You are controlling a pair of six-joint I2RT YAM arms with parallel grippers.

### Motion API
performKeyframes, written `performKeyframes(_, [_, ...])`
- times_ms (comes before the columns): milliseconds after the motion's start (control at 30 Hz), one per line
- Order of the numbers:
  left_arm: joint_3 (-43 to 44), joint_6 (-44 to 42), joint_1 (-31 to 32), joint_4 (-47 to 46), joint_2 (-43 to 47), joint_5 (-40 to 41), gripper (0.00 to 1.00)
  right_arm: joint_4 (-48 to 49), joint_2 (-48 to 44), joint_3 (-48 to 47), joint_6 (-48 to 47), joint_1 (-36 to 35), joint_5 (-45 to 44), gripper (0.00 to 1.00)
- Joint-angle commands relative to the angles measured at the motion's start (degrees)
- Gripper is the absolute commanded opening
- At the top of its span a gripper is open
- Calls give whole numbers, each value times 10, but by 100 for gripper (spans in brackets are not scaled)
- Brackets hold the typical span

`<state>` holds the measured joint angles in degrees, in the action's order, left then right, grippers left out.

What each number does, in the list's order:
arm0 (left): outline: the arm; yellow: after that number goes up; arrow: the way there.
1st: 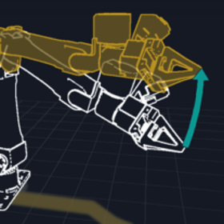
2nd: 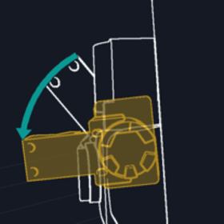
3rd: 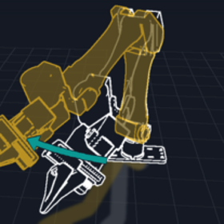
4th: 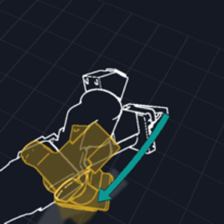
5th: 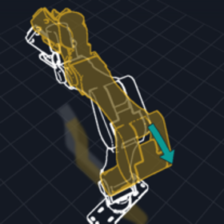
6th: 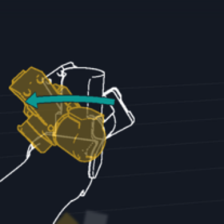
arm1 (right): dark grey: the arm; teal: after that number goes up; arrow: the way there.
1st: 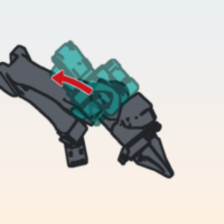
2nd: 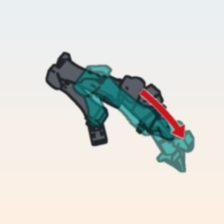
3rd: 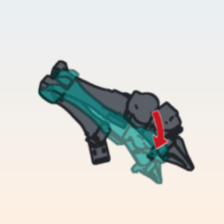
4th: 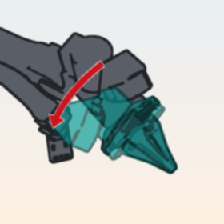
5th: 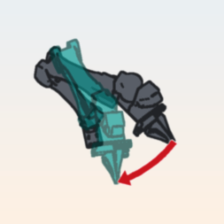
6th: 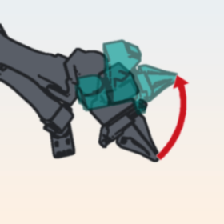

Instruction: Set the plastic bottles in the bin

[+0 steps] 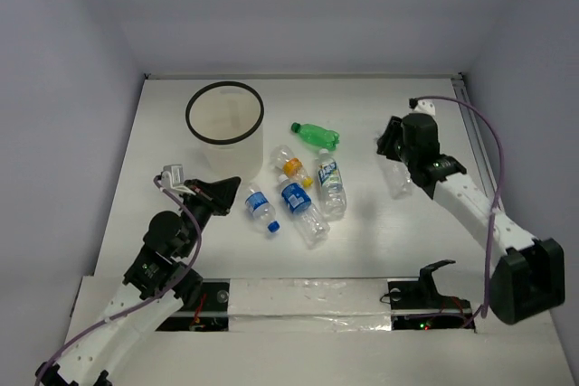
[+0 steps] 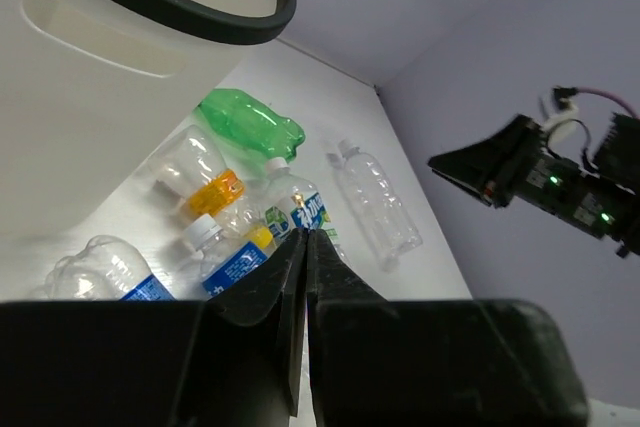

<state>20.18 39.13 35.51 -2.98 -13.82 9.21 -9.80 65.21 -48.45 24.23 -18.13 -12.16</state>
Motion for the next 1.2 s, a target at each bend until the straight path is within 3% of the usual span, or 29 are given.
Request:
performKeyframes(0, [-16, -11, -3, -57, 4, -27, 0, -68, 76, -85, -48, 20, -63, 70])
performKeyframes(33, [-18, -10, -3, -59, 12, -27, 0, -77, 96, -99, -58, 27, -68, 81])
performKeyframes(133, [-26, -9, -3, -62, 24, -32, 0, -128, 172, -170, -87, 63, -80, 92])
performKeyframes(200, [-30, -9, -3, -65, 31, -40, 0, -167, 233, -230, -111, 99, -46, 91])
performKeyframes(333, [-32, -9, -3, -68, 45, -46, 0, -267, 341, -335, -160, 105, 34, 89])
performKeyframes(400, [-35, -7, -3, -69, 50, -50, 0, -289, 364, -349, -179, 105, 95, 87])
performKeyframes(633, [-45, -5, -3, -82, 49, -68, 1, -282, 413, -343, -204, 93, 180, 88])
performKeyframes(800, [-45, -5, -3, -84, 50, -68, 1, -304, 447, -364, -205, 88, 174, 83])
performKeyframes(1000, [-45, -6, -3, -84, 48, -67, 1, -295, 460, -365, -197, 83, 148, 61])
performKeyframes(1033, [-45, -5, -3, -84, 47, -68, 2, -291, 451, -365, -192, 78, 139, 52])
performKeyframes(1167, [-46, -3, -3, -84, 42, -72, 3, -271, 336, -379, -159, 64, 79, 51])
